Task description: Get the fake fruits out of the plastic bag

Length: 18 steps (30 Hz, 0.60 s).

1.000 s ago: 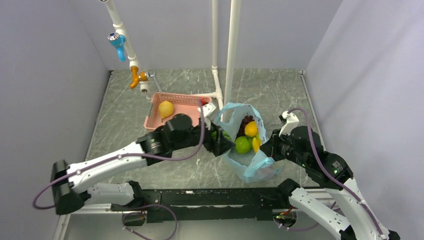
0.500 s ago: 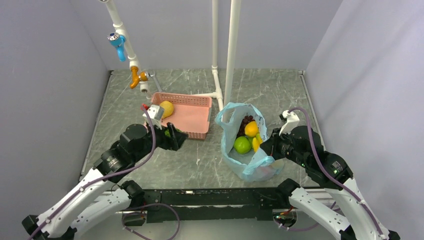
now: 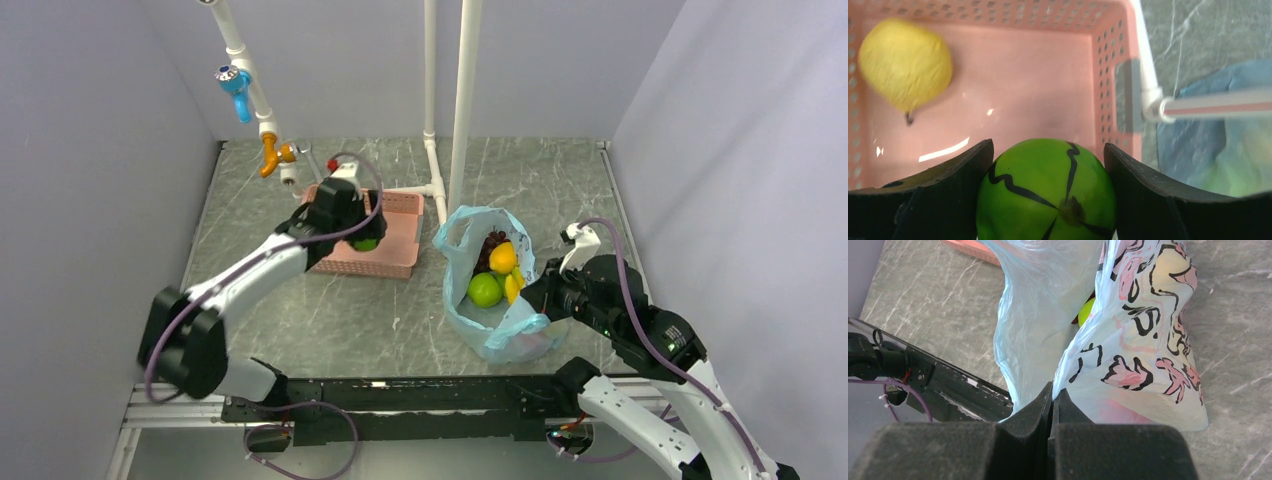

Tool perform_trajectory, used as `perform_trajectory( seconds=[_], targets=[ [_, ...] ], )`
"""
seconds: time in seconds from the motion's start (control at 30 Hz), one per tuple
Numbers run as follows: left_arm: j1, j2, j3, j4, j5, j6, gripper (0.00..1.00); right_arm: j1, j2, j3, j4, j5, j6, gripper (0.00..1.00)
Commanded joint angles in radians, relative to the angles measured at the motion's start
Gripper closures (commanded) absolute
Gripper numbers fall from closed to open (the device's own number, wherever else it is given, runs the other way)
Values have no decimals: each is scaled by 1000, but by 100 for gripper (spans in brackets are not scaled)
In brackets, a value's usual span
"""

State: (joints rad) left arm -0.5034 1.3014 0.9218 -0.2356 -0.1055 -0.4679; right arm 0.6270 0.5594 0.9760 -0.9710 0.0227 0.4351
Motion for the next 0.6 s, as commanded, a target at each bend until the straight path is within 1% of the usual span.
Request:
perform_trajectory(
  seconds=[0.0, 0.07, 0.1, 0.17, 0.3, 0.33, 0.47, 0.5, 0.53, 0.57],
  targets=[
    [10, 234, 219, 108, 15, 28, 100, 2, -21, 1, 43, 26, -14, 100],
    [10, 340, 282, 133, 13, 35, 100, 2, -26, -2, 46, 32, -11, 100],
    [11, 408, 320, 122, 13, 39, 100, 2, -28, -2, 47, 33, -10, 100],
    [13, 496, 407, 74, -5, 35, 100, 2, -29, -2, 45, 34, -11, 100],
    [13, 578, 459, 97, -8, 13, 100, 2, -32, -5, 49, 36, -12, 100],
    [12, 592, 462, 109, -2, 7, 98, 2, -31, -5, 49, 37, -12, 100],
    [14, 626, 468, 130, 29, -16, 87, 2, -29, -8, 48, 31, -15, 100],
    [12, 631, 464, 135, 36, -20, 83, 3, -31, -7, 49, 31, -15, 100],
    [11, 635, 457, 151, 44, -25, 77, 2, -31, -7, 49, 32, -15, 100],
    [11, 638, 450, 162, 48, -27, 67, 2, -32, -7, 49, 31, -15, 100]
  ],
)
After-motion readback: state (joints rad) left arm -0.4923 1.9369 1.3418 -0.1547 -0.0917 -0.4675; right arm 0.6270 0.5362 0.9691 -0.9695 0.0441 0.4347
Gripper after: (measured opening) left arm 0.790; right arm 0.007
